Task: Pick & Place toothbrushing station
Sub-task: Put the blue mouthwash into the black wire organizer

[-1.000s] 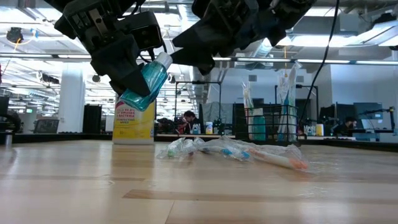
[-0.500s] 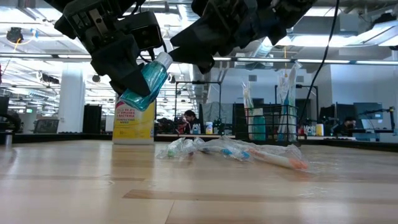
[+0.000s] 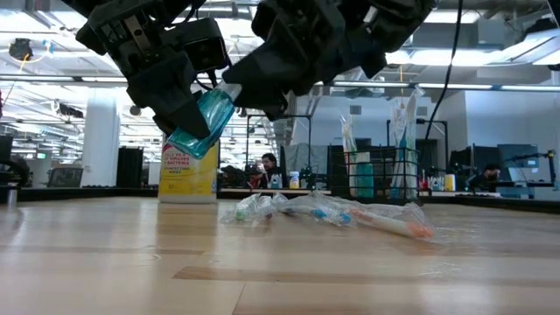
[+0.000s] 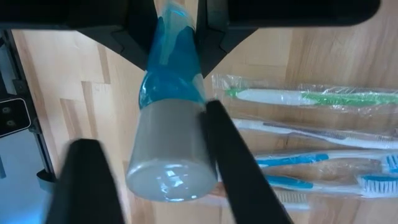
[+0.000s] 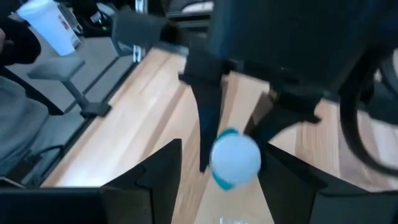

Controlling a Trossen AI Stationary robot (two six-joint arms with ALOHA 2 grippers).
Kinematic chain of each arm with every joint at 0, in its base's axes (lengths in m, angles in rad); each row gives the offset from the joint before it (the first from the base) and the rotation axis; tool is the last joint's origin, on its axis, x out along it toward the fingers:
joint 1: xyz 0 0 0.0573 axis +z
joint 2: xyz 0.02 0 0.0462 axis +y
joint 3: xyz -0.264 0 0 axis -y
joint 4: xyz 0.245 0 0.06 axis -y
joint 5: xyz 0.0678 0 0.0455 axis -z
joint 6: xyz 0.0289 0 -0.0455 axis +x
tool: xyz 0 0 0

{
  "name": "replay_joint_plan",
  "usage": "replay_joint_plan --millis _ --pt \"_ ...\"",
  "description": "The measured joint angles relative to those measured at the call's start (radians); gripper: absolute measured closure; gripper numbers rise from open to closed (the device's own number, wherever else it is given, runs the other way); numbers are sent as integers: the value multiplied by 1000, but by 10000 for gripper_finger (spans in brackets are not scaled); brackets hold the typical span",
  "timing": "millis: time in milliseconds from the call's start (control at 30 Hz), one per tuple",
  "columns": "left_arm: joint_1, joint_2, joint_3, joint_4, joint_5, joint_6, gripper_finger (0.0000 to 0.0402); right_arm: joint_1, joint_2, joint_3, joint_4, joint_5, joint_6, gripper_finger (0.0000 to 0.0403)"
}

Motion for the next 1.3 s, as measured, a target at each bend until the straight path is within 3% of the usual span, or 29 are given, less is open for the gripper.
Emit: replay_joint_plan --millis 500,900,1300 --pt "0 0 0 4 -8 0 339 3 72 38 41 -5 4 241" --pt "0 0 -1 4 -4 0 338 4 64 40 13 -6 -3 295" --pt "0 0 -1 4 -3 0 338 11 63 40 14 -5 -5 285"
